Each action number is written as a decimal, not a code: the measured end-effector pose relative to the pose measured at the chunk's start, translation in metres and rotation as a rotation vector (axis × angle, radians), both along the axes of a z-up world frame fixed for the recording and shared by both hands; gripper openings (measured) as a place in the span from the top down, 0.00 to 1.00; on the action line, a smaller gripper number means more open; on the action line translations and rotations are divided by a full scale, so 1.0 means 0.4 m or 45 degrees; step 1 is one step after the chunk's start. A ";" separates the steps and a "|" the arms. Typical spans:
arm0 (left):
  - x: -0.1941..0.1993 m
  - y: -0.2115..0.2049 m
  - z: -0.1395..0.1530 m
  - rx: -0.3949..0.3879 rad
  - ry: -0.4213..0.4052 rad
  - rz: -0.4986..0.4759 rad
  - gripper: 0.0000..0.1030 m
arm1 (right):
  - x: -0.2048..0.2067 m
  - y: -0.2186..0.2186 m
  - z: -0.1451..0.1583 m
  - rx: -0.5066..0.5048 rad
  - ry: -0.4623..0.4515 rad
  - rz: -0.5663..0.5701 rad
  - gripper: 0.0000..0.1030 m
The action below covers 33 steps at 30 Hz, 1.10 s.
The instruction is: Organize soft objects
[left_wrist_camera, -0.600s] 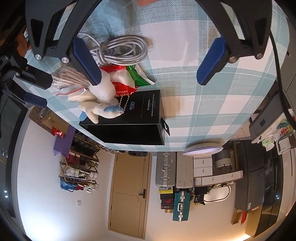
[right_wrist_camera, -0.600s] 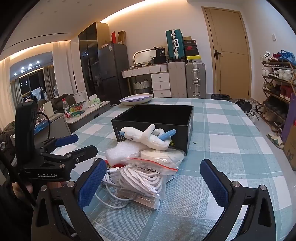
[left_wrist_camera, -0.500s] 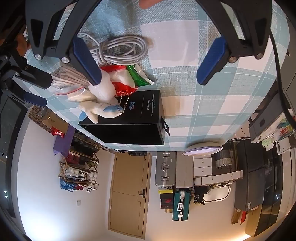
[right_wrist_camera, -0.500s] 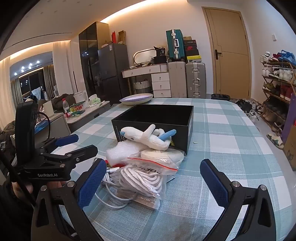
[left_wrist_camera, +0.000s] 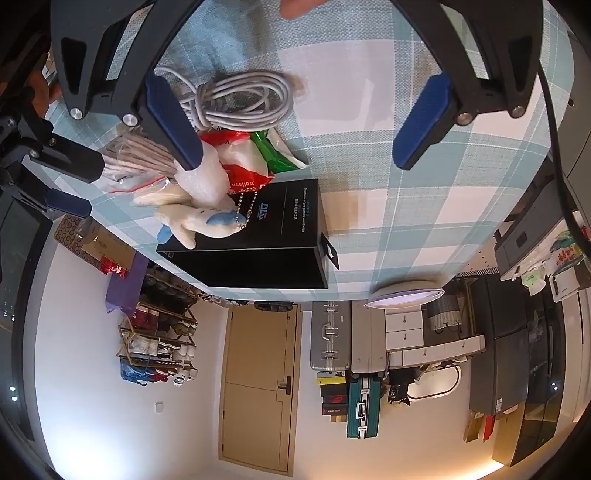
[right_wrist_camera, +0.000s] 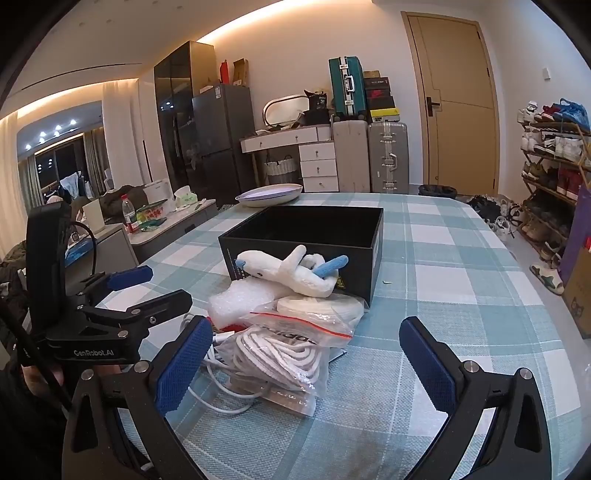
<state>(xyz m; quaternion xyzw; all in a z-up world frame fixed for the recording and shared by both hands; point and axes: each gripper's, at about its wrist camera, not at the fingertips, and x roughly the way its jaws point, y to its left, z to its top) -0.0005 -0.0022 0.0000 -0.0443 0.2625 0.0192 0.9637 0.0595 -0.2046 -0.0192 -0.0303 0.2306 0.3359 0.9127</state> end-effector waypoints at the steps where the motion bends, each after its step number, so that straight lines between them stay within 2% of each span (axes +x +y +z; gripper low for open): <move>1: 0.000 0.000 0.000 -0.001 0.001 -0.001 0.00 | 0.000 0.000 0.000 0.000 0.000 0.000 0.00; 33: 0.002 0.000 -0.001 0.002 0.001 0.001 0.00 | 0.001 -0.006 0.000 -0.008 -0.015 -0.025 0.00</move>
